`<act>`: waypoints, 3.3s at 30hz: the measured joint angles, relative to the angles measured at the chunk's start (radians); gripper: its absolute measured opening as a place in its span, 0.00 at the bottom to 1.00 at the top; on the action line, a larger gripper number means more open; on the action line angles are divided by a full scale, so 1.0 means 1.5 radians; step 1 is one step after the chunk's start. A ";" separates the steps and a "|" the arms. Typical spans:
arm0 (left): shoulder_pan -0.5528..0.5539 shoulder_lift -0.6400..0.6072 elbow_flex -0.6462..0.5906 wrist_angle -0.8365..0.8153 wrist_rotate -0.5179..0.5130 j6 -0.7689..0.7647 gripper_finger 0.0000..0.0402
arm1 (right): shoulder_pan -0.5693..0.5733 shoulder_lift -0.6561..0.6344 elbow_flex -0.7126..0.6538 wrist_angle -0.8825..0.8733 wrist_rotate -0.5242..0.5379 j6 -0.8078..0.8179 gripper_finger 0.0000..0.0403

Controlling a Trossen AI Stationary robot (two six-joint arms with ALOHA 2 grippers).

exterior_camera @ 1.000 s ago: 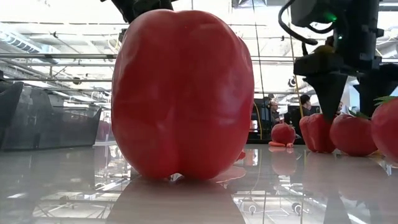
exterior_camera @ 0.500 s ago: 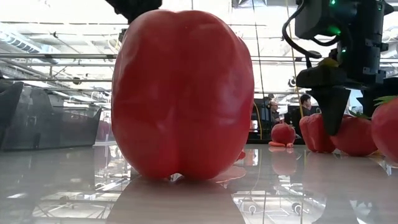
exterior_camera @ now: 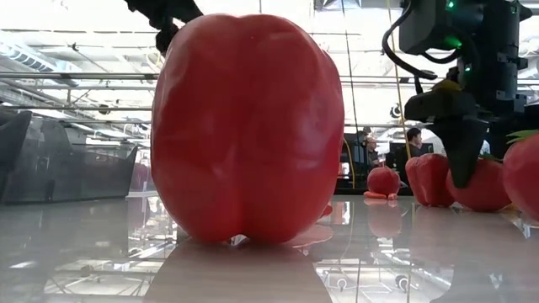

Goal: Sort produce into baskets
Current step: Put the red tomato into the transparent bin

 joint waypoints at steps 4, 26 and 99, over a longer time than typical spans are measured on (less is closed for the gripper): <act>0.000 -0.015 0.000 -0.002 0.000 0.000 0.89 | 0.000 -0.011 0.011 0.005 -0.012 -0.001 0.63; -0.002 -0.058 -0.045 -0.098 -0.002 0.012 0.89 | -0.199 -0.007 0.363 -0.062 0.051 -0.353 0.67; 0.104 -0.151 0.042 -0.195 -0.074 -0.232 0.89 | -0.355 0.660 1.034 0.373 -0.092 -0.992 0.69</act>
